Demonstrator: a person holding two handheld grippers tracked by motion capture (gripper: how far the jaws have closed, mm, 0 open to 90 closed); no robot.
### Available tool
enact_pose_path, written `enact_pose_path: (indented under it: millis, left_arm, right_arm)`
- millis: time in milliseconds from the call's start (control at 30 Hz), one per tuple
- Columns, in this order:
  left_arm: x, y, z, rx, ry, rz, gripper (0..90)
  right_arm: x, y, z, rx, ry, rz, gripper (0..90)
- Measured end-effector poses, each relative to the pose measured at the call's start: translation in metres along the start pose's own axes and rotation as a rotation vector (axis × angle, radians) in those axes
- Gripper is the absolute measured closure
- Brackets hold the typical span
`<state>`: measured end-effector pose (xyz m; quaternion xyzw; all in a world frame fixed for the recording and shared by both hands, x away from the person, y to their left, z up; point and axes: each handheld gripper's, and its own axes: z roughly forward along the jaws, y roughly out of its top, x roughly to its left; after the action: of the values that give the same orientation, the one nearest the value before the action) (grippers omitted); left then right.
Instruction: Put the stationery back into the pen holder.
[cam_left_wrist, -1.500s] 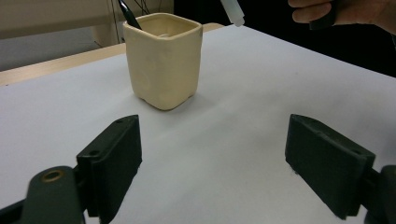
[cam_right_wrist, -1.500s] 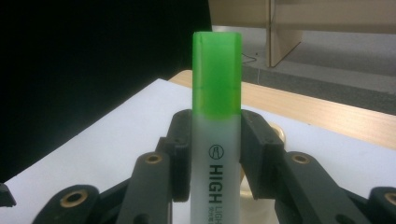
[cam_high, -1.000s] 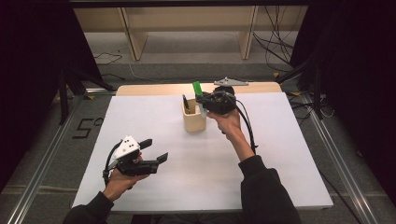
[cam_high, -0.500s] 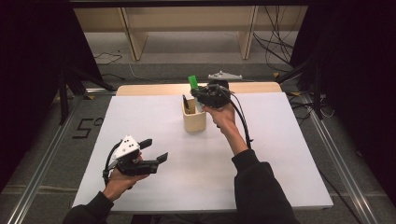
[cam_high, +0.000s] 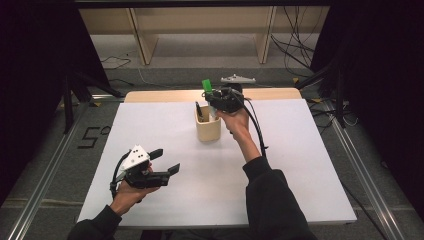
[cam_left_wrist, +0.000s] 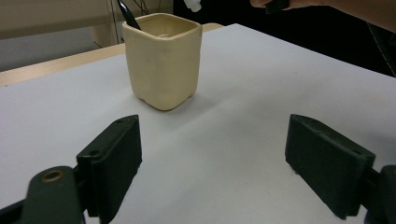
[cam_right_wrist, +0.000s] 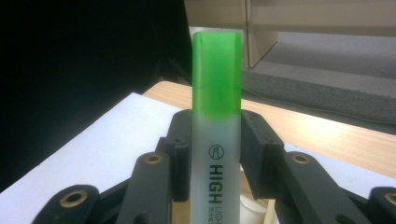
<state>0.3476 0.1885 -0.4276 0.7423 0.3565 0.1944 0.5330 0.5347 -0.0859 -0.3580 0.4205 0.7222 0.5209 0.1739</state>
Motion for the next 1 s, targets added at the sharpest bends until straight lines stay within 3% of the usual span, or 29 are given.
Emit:
enact_pose_path:
  millis: [1000]
  left_arm:
    - [0.0, 0.0, 0.0, -0.001, -0.002, -0.001, 18.1]
  right_arm:
    - [-0.001, -0.007, 0.022, 0.027, -0.033, 0.021, 67.1]
